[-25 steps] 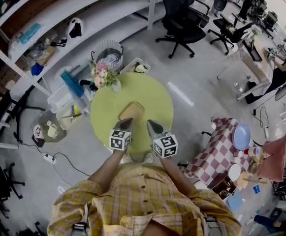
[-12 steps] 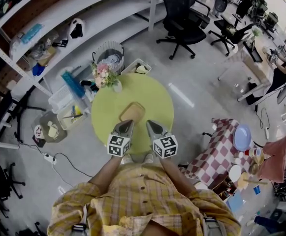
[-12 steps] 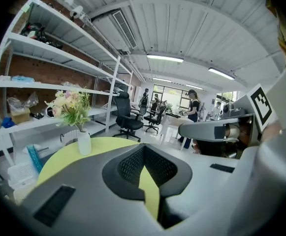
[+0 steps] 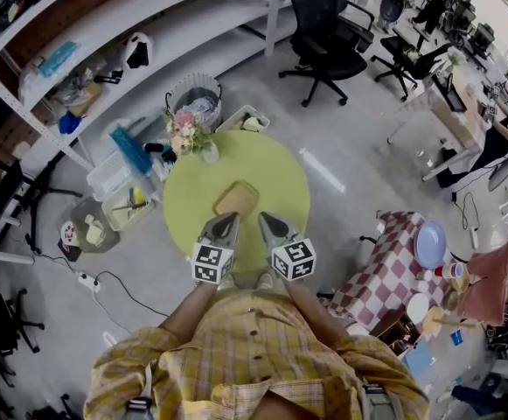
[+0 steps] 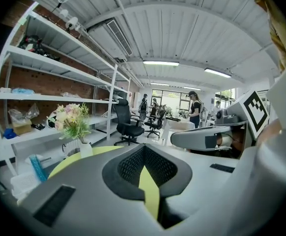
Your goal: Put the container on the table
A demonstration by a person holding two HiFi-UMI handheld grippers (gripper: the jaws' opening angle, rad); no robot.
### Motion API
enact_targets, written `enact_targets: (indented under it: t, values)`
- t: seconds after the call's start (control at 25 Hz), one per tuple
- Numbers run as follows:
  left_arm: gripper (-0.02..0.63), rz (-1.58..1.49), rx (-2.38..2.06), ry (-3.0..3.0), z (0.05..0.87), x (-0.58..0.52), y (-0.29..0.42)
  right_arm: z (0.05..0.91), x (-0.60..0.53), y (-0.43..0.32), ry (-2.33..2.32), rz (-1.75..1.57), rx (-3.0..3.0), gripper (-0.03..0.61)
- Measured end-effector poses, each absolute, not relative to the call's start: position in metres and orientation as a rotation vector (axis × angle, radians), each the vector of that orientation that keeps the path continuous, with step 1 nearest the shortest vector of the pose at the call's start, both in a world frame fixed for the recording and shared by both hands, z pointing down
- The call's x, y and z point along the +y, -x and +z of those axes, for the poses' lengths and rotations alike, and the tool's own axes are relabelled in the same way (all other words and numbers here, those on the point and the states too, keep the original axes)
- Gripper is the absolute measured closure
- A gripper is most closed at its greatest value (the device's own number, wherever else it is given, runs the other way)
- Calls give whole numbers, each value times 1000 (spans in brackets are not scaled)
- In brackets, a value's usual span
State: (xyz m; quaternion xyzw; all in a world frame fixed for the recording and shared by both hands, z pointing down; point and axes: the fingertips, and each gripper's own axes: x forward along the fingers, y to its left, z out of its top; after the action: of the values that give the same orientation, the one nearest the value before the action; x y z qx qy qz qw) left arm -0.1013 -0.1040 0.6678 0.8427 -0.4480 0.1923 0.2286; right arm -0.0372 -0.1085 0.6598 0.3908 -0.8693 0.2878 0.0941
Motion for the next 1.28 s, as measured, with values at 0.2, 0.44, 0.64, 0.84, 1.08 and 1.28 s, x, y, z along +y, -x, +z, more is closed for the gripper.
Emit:
enact_targets:
  t: [0.2, 0.44, 0.64, 0.84, 1.08, 1.28]
  values:
    - [609, 568, -1244, -2342, 664, -99, 104, 655, -110, 40, -1160, 839, -2592, 580]
    - [609, 562, -1293, -2323, 661, -99, 113, 654, -111, 43, -1159, 819, -2593, 580]
    - [609, 535, -1311, -2344, 661, -100, 116, 655, -114, 46, -1157, 812, -2584, 580]
    - [609, 557, -1301, -2323, 661, -99, 115, 656, -115, 45, -1162, 807, -2583, 580]
    - [609, 548, -1315, -2319, 665, -101, 115, 657, -117, 43, -1167, 807, -2579, 580]
    - [609, 588, -1318, -2302, 664, -100, 119, 657, -116, 44, -1160, 795, -2573, 580]
